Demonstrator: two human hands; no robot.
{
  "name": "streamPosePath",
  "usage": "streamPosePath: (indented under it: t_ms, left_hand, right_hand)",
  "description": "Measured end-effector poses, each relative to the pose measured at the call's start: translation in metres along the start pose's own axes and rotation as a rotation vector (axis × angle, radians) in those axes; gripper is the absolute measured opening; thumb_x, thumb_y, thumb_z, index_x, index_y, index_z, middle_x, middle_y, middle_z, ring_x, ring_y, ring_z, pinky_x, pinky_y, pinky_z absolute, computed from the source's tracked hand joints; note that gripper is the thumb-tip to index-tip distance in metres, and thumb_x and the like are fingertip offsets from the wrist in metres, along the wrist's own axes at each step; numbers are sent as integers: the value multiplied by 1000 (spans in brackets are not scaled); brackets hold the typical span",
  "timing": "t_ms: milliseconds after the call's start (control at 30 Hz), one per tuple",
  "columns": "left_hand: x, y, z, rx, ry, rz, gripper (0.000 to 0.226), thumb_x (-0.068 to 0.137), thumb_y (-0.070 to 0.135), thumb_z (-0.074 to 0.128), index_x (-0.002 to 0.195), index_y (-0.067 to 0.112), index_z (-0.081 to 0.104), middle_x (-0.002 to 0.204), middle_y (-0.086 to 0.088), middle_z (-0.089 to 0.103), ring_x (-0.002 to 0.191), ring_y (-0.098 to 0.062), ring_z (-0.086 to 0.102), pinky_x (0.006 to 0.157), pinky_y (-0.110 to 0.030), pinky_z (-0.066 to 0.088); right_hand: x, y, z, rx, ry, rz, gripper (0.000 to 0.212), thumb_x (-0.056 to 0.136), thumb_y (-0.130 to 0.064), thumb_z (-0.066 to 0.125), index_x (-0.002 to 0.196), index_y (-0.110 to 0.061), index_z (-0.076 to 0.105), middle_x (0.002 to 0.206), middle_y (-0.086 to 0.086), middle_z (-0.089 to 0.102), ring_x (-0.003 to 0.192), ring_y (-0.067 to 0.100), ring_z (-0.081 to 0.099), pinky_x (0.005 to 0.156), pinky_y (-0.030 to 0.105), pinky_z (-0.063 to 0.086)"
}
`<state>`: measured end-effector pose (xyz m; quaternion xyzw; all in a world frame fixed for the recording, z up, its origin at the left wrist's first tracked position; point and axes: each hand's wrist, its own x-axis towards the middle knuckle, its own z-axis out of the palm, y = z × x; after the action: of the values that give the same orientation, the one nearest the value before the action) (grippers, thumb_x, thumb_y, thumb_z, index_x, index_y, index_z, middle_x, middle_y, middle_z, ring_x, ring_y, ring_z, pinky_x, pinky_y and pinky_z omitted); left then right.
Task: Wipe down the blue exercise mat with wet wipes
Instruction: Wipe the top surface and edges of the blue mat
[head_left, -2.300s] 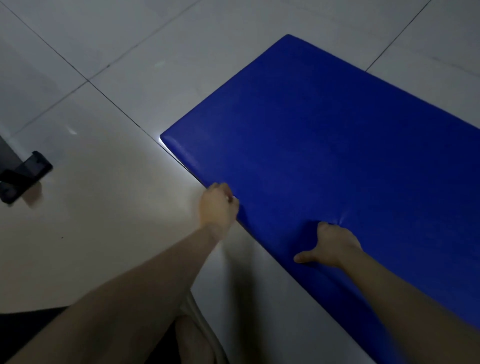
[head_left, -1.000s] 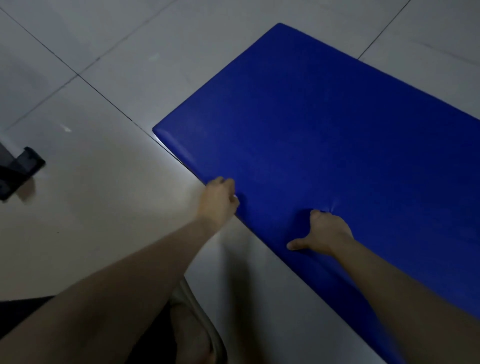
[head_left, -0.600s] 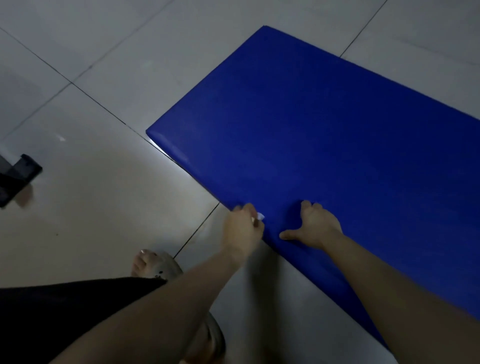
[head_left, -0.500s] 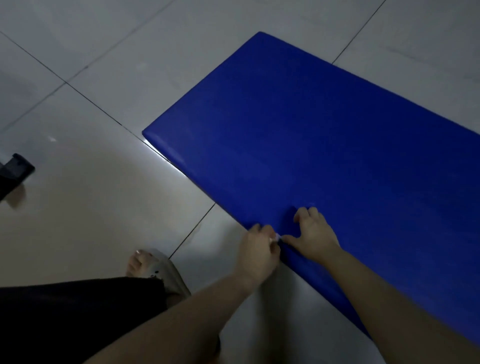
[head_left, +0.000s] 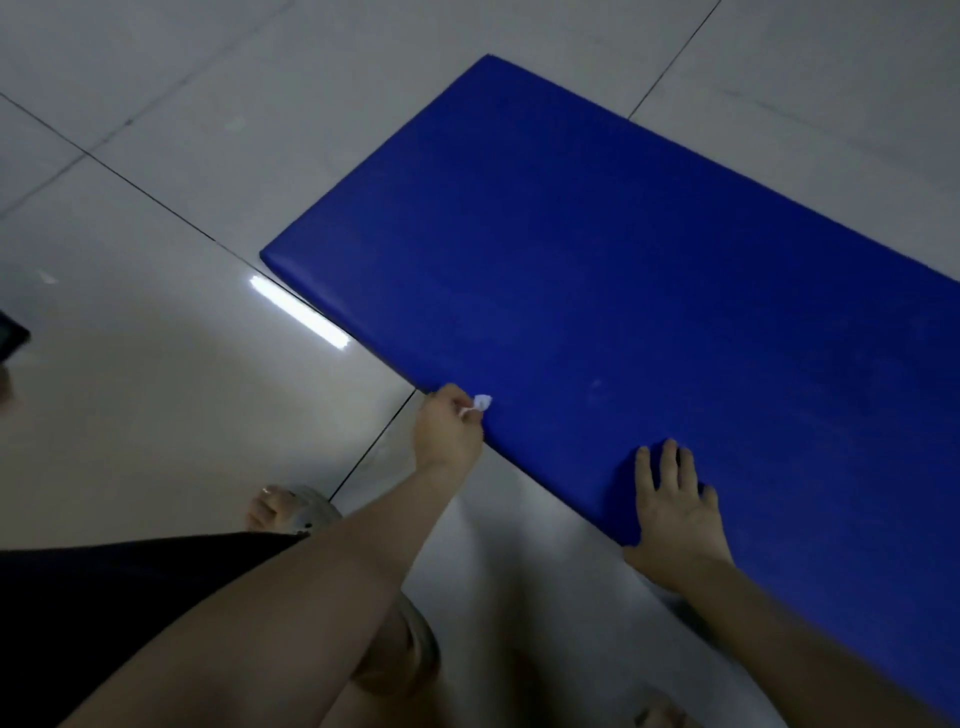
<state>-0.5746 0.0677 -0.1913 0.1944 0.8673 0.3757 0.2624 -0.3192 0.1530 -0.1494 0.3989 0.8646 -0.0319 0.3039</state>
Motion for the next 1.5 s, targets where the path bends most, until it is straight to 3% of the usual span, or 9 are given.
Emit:
streamPosePath:
  t_ms: [167, 267, 433, 667, 800, 933, 1200, 1300, 1500]
  left_hand:
    - [-6, 20, 5, -730, 56, -666, 28, 85, 20, 82, 106, 8, 68, 95, -2, 72, 83, -17, 70, 62, -25, 60]
    - [6, 36, 1, -913, -112, -756, 24, 89, 19, 76, 112, 25, 74, 90, 2, 70, 62, -8, 60, 51, -19, 51]
    - [26, 80, -21, -815, -89, -567, 13, 90, 24, 71, 103, 24, 72, 65, 1, 58, 55, -8, 51, 62, -23, 45]
    - [50, 46, -54, -800, 120, -533, 26, 88, 24, 75, 112, 19, 65, 110, 0, 68, 92, -15, 65, 85, -29, 56]
    - [62, 22, -66, -763, 226, -466, 29, 93, 28, 69, 122, 25, 70, 111, 5, 69, 93, -13, 66, 85, -31, 61]
    - [68, 1, -66, -535, 176, -449, 40, 94, 32, 70, 130, 15, 63, 113, 7, 68, 85, -6, 63, 63, -13, 47]
    - [76, -3, -59, -245, 253, -292, 50, 82, 36, 83, 117, 20, 50, 113, 5, 65, 97, -14, 67, 81, -28, 59]
    - [72, 4, -56, -233, 231, -242, 32, 92, 49, 70, 101, 19, 61, 94, 11, 67, 86, -7, 66, 67, -15, 47]
    - [91, 1, -69, 88, 182, -132, 36, 94, 51, 65, 95, 16, 57, 99, 1, 68, 88, -15, 66, 70, -23, 49]
  right_hand:
    - [-3, 11, -1, 103, -6, -84, 105, 88, -60, 56, 160, -13, -5, 166, 21, -7, 154, 39, -2, 123, 50, 21]
    - [0, 17, -10, 238, 42, -146, 93, 93, -47, 56, 161, -19, 0, 167, 16, -4, 154, 34, -2, 125, 48, 17]
    - [4, 19, -25, 403, 207, -134, 93, 90, -40, 65, 161, -21, 7, 168, 10, 0, 155, 29, 2, 125, 48, 18]
    - [24, -27, -37, 308, 68, 76, 125, 77, -76, 60, 158, -18, -15, 166, 14, -6, 153, 33, 4, 116, 55, 28]
    - [29, -52, -31, 310, 301, -165, 103, 84, -69, 61, 158, -11, 18, 157, 11, 31, 141, 27, 36, 113, 44, 39]
    - [37, -34, -13, 567, 400, -62, 58, 88, -54, 66, 122, -9, 55, 111, 8, 51, 84, 21, 56, 68, 40, 56]
    - [57, 8, -7, 748, -27, 156, 35, 89, -42, 71, 87, -18, 47, 98, -1, 44, 72, 19, 56, 58, 30, 43]
    - [63, 12, -11, 730, -76, 137, 35, 89, -43, 71, 86, -19, 46, 99, -1, 45, 73, 19, 58, 56, 28, 41]
    - [70, 13, -20, 660, -167, 145, 38, 90, -47, 69, 85, -20, 42, 100, 2, 46, 75, 17, 54, 54, 27, 36]
